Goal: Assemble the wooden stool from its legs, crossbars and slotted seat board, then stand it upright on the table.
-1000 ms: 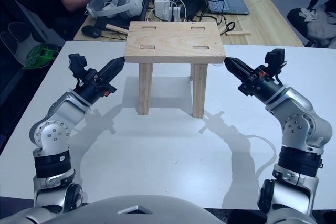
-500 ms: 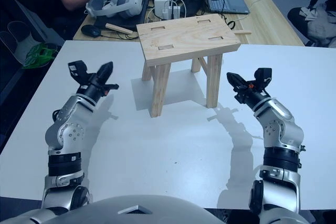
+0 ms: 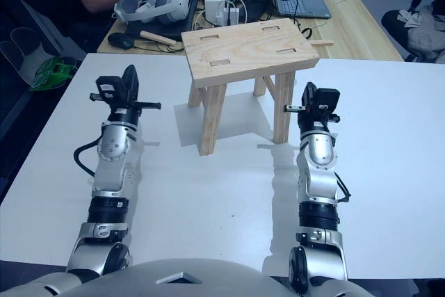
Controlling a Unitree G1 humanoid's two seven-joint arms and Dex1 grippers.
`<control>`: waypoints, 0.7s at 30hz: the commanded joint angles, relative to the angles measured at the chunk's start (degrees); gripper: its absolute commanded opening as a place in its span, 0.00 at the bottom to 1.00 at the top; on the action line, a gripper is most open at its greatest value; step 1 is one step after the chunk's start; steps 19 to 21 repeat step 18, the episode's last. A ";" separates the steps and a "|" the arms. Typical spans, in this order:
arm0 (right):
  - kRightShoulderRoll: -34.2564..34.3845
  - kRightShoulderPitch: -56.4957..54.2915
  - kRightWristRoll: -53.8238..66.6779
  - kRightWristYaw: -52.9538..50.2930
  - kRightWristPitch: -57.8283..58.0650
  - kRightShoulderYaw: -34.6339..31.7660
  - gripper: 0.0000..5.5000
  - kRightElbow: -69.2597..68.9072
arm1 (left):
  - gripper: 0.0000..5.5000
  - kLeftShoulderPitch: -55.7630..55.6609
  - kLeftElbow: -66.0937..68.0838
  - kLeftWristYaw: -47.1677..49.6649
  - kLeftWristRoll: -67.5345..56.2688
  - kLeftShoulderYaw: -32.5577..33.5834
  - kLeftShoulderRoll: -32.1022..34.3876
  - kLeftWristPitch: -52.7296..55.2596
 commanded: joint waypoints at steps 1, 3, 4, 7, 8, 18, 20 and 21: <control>0.52 -1.16 0.78 -0.14 0.18 -0.33 0.01 1.79 | 0.00 -0.01 2.17 1.26 0.58 1.27 -0.16 -0.23; 0.59 -1.30 0.96 -0.38 1.31 -0.18 0.01 1.03 | 0.00 -0.11 1.37 0.71 0.46 0.99 -0.25 -0.25; 0.65 -1.50 1.10 -0.67 1.97 -0.23 0.01 0.51 | 0.00 -0.39 1.16 0.41 0.03 1.16 -0.23 -0.08; 0.96 -1.97 1.53 -1.35 3.39 -0.34 0.01 -0.96 | 0.00 -1.06 0.87 -0.47 -0.71 1.43 -0.11 0.41; 1.04 -2.03 1.64 -1.41 3.72 -0.32 0.01 -1.22 | 0.00 -1.09 0.75 -0.71 -0.79 1.51 -0.09 0.46; 0.79 -3.78 2.73 -0.08 4.47 -0.88 0.01 0.82 | 0.00 -2.16 1.94 -0.71 -1.97 2.63 -1.54 1.36; 0.79 -3.78 2.73 -0.08 4.47 -0.88 0.01 0.82 | 0.00 -2.16 1.94 -0.71 -1.97 2.63 -1.54 1.36; 0.79 -3.78 2.73 -0.08 4.47 -0.88 0.01 0.82 | 0.00 -2.16 1.94 -0.71 -1.97 2.63 -1.54 1.36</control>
